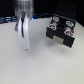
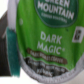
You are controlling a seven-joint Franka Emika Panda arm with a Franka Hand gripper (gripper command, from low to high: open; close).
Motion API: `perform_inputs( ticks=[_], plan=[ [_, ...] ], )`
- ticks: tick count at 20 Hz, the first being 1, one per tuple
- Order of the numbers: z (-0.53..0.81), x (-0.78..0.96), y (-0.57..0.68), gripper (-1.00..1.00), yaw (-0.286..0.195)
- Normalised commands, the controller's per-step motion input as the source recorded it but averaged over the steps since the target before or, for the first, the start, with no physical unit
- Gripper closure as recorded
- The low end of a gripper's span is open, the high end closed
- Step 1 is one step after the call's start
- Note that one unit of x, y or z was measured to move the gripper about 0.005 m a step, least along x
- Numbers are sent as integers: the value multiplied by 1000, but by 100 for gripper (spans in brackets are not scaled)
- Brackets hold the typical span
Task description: Open the kcup holder, insert the kcup into the holder, and close the kcup holder
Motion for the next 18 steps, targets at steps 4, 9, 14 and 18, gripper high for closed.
perform_inputs(
  ticks=[4, 9, 14, 18],
  plan=[
    [705, 54, 502, 100, 10],
    [651, 60, 634, 100, 17],
    [505, 75, 630, 100, 20],
    [431, 110, 663, 100, 14]
  ],
)
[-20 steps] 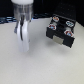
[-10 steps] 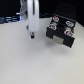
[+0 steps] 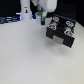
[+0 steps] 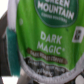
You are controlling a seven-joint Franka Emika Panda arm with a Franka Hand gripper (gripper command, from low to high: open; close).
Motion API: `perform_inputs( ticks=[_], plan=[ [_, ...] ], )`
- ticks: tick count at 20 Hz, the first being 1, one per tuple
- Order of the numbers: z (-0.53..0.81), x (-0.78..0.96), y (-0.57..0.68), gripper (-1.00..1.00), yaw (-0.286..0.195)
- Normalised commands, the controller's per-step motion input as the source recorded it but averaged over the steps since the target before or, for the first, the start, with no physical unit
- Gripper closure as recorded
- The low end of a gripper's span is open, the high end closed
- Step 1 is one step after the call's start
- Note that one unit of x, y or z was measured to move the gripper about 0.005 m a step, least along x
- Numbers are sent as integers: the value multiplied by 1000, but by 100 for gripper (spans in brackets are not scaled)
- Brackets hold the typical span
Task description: Open the kcup holder, insert the kcup into the holder, and close the kcup holder
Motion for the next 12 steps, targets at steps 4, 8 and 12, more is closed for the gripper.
perform_inputs(
  ticks=[4, 8, 12],
  plan=[
    [290, 217, 625, 100, 12],
    [218, 267, 618, 100, 15],
    [191, 192, 678, 100, 15]
  ],
)
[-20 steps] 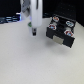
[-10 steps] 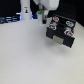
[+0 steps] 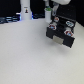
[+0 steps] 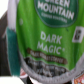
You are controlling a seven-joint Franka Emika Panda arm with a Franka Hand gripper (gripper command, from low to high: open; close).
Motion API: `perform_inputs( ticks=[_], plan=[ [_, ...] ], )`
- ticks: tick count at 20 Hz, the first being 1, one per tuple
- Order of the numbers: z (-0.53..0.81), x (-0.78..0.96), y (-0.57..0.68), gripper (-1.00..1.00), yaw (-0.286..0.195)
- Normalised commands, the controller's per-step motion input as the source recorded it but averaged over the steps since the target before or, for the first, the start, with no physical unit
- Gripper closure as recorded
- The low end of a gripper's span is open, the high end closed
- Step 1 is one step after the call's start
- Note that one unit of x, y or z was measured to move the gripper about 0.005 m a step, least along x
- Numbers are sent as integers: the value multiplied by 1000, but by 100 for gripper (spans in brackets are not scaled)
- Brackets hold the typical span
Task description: Open the kcup holder, insert the kcup into the holder, and close the kcup holder
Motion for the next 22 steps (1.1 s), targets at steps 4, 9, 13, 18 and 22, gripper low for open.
perform_inputs(
  ticks=[4, 9, 13, 18, 22],
  plan=[
    [132, 254, 669, 100, 20],
    [49, 255, 630, 100, 29],
    [51, 174, 626, 100, 26],
    [10, 210, 489, 100, 28],
    [9, 161, 482, 100, 33]
  ],
)
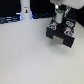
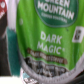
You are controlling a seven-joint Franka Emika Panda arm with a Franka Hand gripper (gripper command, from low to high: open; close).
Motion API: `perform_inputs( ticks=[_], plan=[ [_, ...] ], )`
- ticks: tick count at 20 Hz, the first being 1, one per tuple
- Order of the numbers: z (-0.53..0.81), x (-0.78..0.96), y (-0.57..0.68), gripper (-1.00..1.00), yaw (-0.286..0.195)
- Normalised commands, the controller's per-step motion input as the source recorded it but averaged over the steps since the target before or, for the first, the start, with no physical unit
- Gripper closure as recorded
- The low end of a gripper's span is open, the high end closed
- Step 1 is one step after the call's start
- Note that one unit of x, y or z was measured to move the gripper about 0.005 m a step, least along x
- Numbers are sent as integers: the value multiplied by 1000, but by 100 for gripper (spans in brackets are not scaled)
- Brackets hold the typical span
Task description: Open the kcup holder, insert the kcup into the holder, and close the kcup holder
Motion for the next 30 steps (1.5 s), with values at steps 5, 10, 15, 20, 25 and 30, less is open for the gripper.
perform_inputs(
  ticks=[5, 10, 15, 20, 25, 30],
  plan=[
    [-63, 77, 420, 100, 52],
    [-76, 169, 282, 100, 52],
    [-152, 79, 83, 100, 13],
    [-131, 37, 16, 100, 5],
    [283, 368, 2, 100, -15],
    [235, 470, 6, 100, -31]
  ],
)
